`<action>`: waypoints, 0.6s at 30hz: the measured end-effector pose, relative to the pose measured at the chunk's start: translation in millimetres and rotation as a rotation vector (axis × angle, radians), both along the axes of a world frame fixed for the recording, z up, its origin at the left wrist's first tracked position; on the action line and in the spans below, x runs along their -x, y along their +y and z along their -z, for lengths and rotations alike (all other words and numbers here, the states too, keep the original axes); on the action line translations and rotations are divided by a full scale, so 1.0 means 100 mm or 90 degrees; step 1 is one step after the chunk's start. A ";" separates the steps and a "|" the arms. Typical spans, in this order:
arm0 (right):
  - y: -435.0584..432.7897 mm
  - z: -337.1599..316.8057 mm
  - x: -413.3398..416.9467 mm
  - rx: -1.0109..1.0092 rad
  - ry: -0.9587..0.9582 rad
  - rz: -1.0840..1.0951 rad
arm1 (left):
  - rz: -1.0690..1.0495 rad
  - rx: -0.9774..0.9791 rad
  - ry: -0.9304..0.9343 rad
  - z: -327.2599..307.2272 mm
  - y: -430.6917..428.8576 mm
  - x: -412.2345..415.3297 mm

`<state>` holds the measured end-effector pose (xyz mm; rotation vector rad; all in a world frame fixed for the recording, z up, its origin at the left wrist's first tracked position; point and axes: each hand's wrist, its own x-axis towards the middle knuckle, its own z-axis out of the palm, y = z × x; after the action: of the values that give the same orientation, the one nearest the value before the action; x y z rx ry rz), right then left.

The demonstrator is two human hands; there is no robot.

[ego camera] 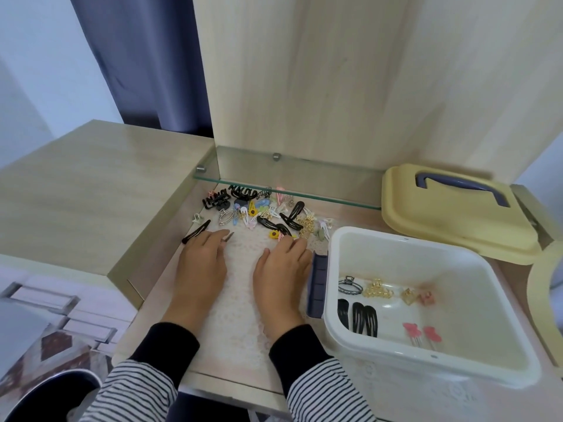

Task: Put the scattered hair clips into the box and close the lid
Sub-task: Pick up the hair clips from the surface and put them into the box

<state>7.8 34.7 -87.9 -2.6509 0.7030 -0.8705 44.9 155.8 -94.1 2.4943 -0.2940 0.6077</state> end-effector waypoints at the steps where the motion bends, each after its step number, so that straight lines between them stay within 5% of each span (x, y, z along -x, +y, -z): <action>1: 0.00 0.00 0.00 0.007 -0.003 -0.003 | -0.007 -0.006 0.002 0.00 0.00 0.00; 18: 0.00 0.02 -0.05 -0.088 -0.020 0.010 | 0.014 0.110 -0.021 -0.17 -0.05 0.15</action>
<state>13.3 34.9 -90.1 -2.5080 0.7493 -0.8352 29.6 150.8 -76.8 2.3141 -0.2692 0.6382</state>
